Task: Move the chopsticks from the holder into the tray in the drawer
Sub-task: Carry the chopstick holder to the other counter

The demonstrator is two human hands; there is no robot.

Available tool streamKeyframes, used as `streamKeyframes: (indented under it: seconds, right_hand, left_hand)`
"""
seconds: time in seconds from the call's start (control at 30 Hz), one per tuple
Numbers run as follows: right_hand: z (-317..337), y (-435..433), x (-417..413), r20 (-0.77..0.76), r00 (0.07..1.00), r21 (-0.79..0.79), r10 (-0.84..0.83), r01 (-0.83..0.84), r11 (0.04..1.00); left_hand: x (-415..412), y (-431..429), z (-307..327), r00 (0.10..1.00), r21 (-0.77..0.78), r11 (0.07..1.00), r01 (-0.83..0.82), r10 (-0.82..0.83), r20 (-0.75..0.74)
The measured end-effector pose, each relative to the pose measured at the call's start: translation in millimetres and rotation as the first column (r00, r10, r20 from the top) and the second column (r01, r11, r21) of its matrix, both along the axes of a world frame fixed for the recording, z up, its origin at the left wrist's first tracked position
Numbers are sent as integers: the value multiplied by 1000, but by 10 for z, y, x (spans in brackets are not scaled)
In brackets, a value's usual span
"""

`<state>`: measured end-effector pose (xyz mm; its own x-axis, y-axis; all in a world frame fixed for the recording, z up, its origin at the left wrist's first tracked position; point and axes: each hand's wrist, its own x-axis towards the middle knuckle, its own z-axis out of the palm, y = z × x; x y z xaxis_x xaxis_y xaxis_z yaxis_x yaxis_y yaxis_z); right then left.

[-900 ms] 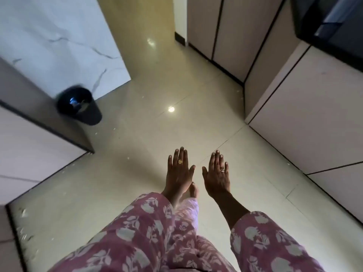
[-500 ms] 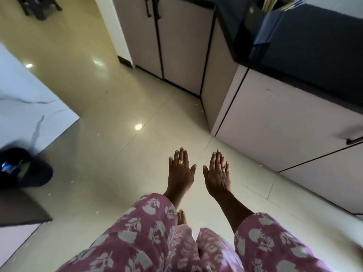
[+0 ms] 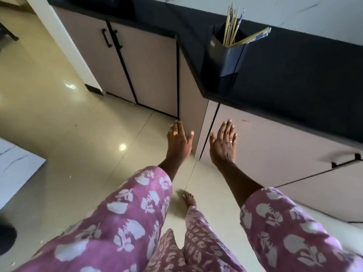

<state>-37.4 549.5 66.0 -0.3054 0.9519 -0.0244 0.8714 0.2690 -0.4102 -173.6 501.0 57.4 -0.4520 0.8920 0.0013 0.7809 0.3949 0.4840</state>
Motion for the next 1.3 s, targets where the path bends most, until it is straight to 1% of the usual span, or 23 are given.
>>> streamKeyframes:
  seconds: [0.17, 0.23, 0.27, 0.33, 0.37, 0.43, 0.53, 0.57, 0.63, 0.77, 0.8, 0.87, 0.97, 1.13, 1.2, 1.23, 1.3]
  right_hand:
    - [355, 1028, -253, -200, 975, 24, -97, 103, 994]
    - [471, 1434, -356, -275, 955, 13, -112, 120, 993]
    - [515, 1474, -389, -310, 943, 11, -118, 128, 992]
    - [577, 1810, -491, -387, 913, -14, -132, 138, 990]
    - [606, 1807, -536, -414, 900, -16, -135, 141, 990]
    - [627, 2042, -595, -483, 859, -52, -166, 162, 985]
    - [676, 2208, -701, -559, 803, -108, -207, 177, 978]
    - [698, 2193, -744, -581, 787, -120, -207, 169, 978]
    - [690, 2283, -758, -610, 764, -153, -212, 149, 977]
    - [678, 2265, -793, -658, 729, -190, -187, 79, 979]
    - [675, 2240, -803, -671, 716, -201, -192, 74, 977]
    - [699, 2171, -847, -711, 671, -221, -212, 74, 973]
    - [711, 2057, -873, -747, 608, -253, -269, 114, 961]
    - [660, 1741, -831, -785, 558, -235, -270, 135, 962]
    - [646, 1406, -767, -794, 556, -218, -247, 120, 969]
    - [641, 1403, -762, -797, 545, -232, -261, 122, 965]
    - [637, 1031, -701, -801, 542, -231, -253, 109, 967]
  left_hand:
    - [-305, 1233, 421, 967, 112, 991, -67, 37, 252]
    - [-405, 1756, 583, 934, 151, 980, -128, 68, 350]
    - [-457, 1856, 651, 908, 164, 971, -174, 94, 409]
    - [-544, 2354, 798, 837, 158, 959, -236, 118, 535]
    - [-587, 2440, 854, 790, 146, 956, -256, 119, 601]
    - [-584, 2851, 972, 698, 146, 952, -269, 88, 711]
    - [-585, 3188, 1086, 549, 170, 942, -288, 17, 836]
    - [-611, 3198, 1093, 509, 183, 938, -294, -9, 861]
    - [-596, 3329, 1062, 457, 209, 932, -295, -55, 888]
    - [-623, 3389, 988, 388, 205, 932, -298, -79, 919]
    - [-626, 3371, 983, 374, 200, 930, -308, -75, 924]
    - [-642, 3319, 969, 375, 203, 921, -332, -69, 925]
    - [-606, 3147, 976, 423, 205, 915, -348, -42, 905]
    - [-517, 2746, 1037, 462, 232, 900, -368, -40, 886]
    - [-473, 2363, 1021, 455, 243, 888, -390, -44, 890]
    - [-448, 2318, 1052, 464, 240, 881, -407, -26, 885]
    - [-386, 1867, 1066, 453, 256, 862, -437, -35, 891]
